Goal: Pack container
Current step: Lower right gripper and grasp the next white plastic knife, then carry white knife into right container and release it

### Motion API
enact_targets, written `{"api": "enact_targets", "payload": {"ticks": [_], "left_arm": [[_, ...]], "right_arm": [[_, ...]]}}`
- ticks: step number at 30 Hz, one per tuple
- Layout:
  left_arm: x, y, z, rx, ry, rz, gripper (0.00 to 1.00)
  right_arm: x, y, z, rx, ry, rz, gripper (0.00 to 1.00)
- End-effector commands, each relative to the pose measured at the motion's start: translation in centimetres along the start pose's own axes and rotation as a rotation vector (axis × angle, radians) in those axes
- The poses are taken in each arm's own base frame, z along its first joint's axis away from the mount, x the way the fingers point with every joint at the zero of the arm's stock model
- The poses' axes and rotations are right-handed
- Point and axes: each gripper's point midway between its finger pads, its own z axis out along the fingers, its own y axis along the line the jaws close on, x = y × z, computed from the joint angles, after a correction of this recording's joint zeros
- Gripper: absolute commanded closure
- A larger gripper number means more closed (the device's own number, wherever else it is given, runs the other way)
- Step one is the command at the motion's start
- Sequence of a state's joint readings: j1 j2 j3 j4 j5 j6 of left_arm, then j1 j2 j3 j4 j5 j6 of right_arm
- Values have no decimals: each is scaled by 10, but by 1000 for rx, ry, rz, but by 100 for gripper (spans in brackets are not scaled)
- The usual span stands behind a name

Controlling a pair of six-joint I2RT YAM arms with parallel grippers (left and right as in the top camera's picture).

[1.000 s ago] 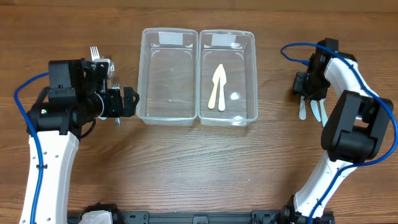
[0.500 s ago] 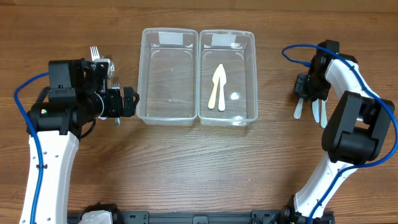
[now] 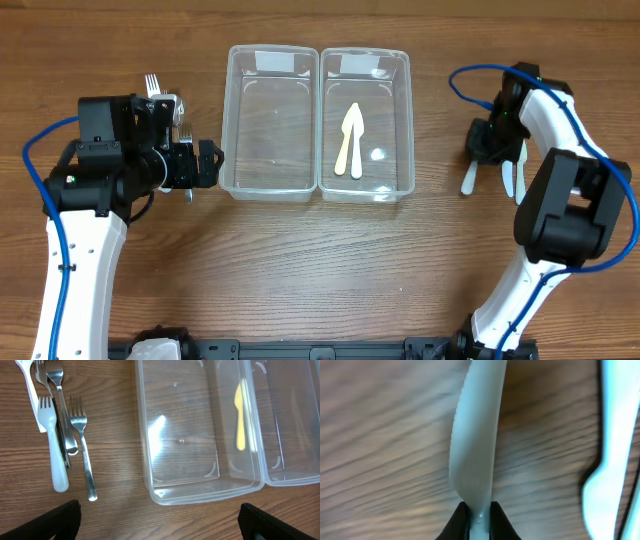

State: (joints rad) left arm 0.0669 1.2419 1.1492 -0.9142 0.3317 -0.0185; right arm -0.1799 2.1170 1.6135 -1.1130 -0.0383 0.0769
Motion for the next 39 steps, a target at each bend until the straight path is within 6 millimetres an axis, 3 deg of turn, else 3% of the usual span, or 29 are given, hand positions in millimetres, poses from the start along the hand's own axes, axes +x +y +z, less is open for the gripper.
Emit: {"api": "enact_targets", "payload": {"ticks": [1,8,12,16,20,23,29,31,34,37,39], "left_arm": [[-7,-2,-3,2,-15,26,0],[-7,-2,-3,2,-15,26,0],[-7,-2,-3,2,-15,26,0],[-7,-2,-3,2,-15,26,0],[-7,-2,-3,2,-15,26,0],[-7,-2,-3,2,-15,26,0],[-7,-2,-3,2,-15,26,0],[-7,-2,-3,2,-15,26,0],[-7,-2,-3,2,-15,26,0],[-7,-2,-3,2,-15,26,0],[-7,-2,-3,2,-15,26,0]], "right_arm": [[-15,49,-93,-145,-220,-70,96],[19,120,-192,-293,-434,-254,96],[39,159,-203,-330,-459,-359,96],[52,192,-182,-344,-421,-439,96],[59,226,-135,-339,-349,-486,96],[57,244,-96,-314,-302,-481,96],[54,266,-49,-308,-258,-484,96],[53,268,-42,-305,-251,-483,96],[52,269,-41,-308,-256,-485,84],[53,269,-51,-308,-262,-501,75],[53,267,-68,-307,-278,-518,71]]}}
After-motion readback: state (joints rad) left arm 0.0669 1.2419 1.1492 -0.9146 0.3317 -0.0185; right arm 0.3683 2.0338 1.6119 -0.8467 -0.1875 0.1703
